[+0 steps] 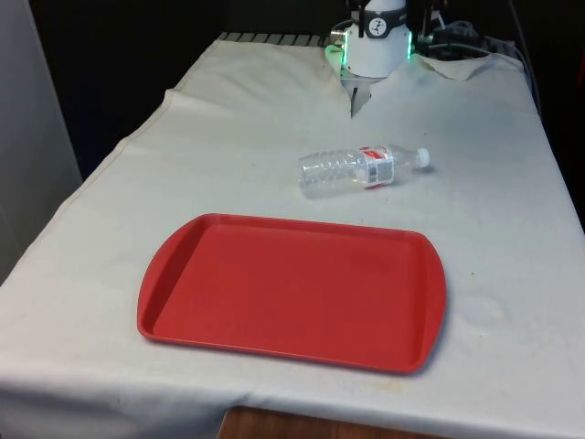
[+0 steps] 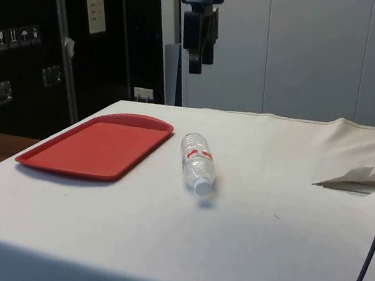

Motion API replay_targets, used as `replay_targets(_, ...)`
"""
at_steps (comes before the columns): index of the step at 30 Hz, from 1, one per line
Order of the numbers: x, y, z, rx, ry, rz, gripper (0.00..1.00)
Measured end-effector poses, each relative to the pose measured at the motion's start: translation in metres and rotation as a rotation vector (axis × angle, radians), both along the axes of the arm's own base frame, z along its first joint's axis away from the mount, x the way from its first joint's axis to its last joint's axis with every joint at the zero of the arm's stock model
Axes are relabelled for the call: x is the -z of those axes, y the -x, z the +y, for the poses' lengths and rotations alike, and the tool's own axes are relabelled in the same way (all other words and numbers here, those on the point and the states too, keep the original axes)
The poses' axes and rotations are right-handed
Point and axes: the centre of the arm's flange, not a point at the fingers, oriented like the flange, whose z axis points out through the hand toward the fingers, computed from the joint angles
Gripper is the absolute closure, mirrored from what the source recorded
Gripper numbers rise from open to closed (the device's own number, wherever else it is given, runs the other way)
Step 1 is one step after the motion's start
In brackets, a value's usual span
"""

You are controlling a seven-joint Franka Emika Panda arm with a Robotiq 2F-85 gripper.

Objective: Place the bottle upright on the tray.

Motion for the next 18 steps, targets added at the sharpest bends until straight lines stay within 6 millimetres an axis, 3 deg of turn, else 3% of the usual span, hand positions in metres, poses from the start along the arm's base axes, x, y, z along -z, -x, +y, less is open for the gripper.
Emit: replay_targets(18, 0.0092, -0.0009, 0.0107, -0.099, 0.007, 0.008, 0.00)
